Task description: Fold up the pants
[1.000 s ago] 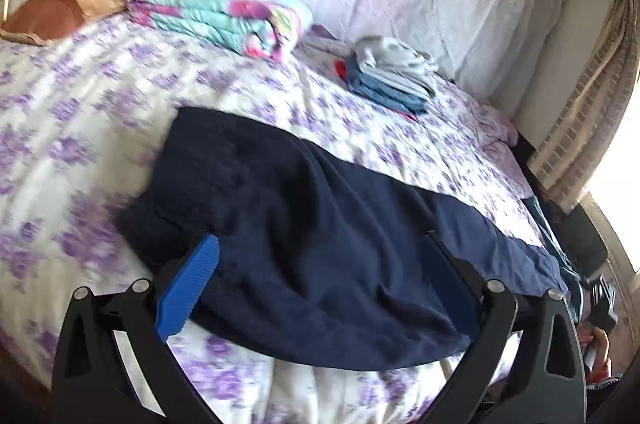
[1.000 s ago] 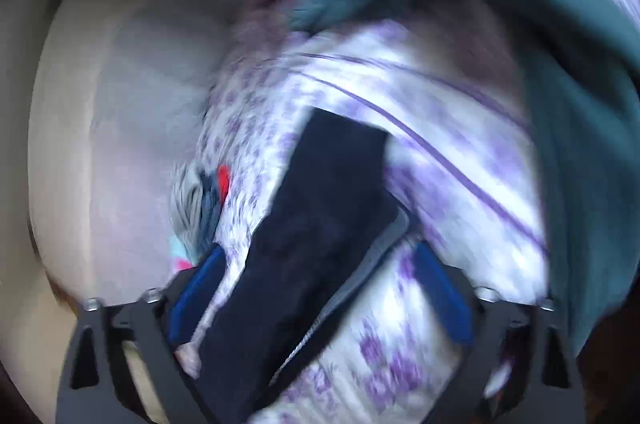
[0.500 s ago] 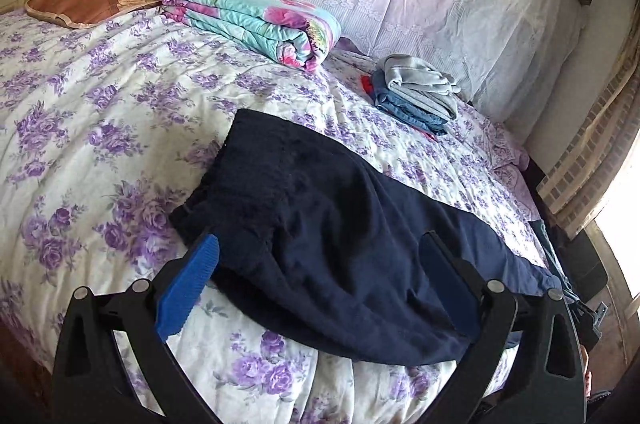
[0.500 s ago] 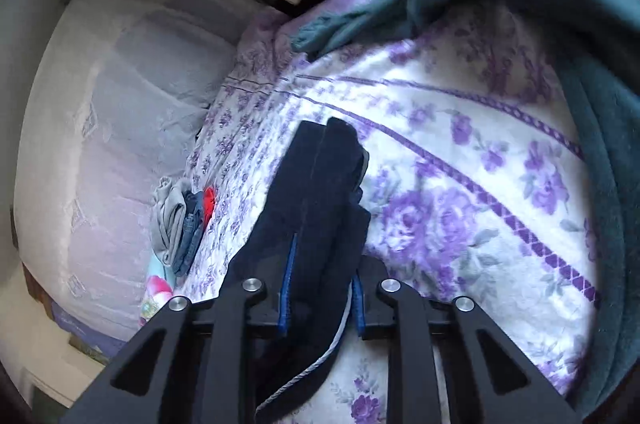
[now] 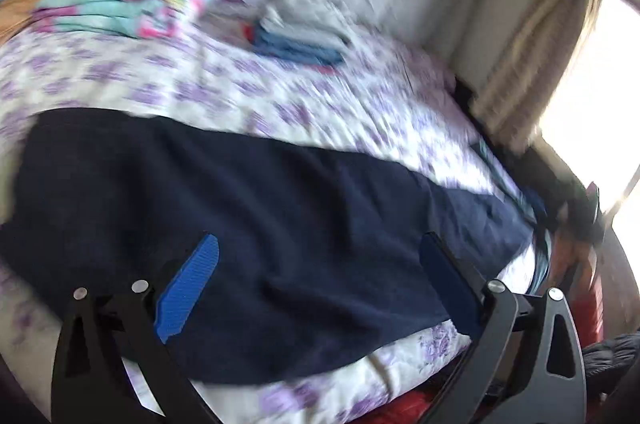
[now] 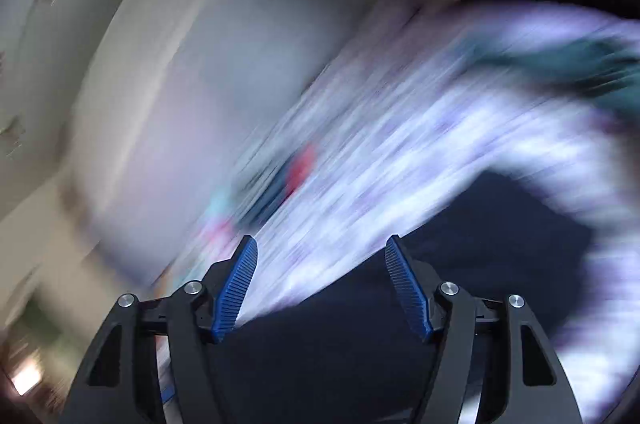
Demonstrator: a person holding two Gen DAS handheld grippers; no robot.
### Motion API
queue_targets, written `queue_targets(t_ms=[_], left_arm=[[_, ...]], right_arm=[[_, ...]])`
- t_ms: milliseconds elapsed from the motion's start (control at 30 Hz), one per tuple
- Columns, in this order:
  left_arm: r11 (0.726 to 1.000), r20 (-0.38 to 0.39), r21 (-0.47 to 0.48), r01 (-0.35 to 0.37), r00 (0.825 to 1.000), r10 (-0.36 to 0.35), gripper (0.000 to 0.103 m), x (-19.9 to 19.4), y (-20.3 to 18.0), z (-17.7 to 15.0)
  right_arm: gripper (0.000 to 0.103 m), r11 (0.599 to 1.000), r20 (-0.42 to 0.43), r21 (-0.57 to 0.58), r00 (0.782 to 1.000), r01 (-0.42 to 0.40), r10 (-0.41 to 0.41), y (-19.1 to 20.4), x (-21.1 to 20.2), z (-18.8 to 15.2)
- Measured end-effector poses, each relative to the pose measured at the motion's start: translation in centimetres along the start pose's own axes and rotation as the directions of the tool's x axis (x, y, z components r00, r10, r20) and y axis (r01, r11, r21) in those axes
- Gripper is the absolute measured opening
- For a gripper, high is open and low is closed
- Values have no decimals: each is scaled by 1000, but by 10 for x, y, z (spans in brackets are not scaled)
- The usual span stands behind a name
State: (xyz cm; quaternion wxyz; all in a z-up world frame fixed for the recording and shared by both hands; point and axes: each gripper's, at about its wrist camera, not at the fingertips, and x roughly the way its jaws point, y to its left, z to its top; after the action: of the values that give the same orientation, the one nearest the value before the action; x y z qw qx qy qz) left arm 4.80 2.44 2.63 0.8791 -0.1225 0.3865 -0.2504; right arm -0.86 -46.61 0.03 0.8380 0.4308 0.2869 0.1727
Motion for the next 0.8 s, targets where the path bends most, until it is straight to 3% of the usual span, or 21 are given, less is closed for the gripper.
queue_targets(t_ms=[33,100,200,267,367,467,633,767,800], left_arm=[[999,-30,31,-11,999,12,98,14,-10,-1],[996,-85,82,-34,996,41,98,34,-23,-6],[991,-174,125,-51,982,73,98,57,-27,-23],[987,-169,155,-53,982,79,98,59,-24,-32],[983,-154,176,-46,985,74,98,55,-24,-37],[987,-157,161,-22,986,48,98,55,-20,-34],[990,-153,135,33,988,-13,98,55,-9,-30],[990,-150,138,31,989,-10,99,58,-9,-29],[990,-149,140,30,989,-9,99,57,-9,-30]], right_arm=[[68,998,-118,17,991,-65,67,5,35,6],[69,995,-280,10,955,-98,96,17,91,13],[73,987,-475,-146,880,-71,-7,43,170,14],[74,972,-594,-212,803,-97,-49,57,214,8],[76,967,-728,-208,684,-146,-53,66,251,-3],[78,974,-789,-112,613,-198,34,61,251,-6],[86,957,-817,-47,562,-285,127,65,214,-24],[91,947,-812,-197,583,-252,-13,77,216,-47],[95,940,-814,-226,580,-254,-39,81,217,-53]])
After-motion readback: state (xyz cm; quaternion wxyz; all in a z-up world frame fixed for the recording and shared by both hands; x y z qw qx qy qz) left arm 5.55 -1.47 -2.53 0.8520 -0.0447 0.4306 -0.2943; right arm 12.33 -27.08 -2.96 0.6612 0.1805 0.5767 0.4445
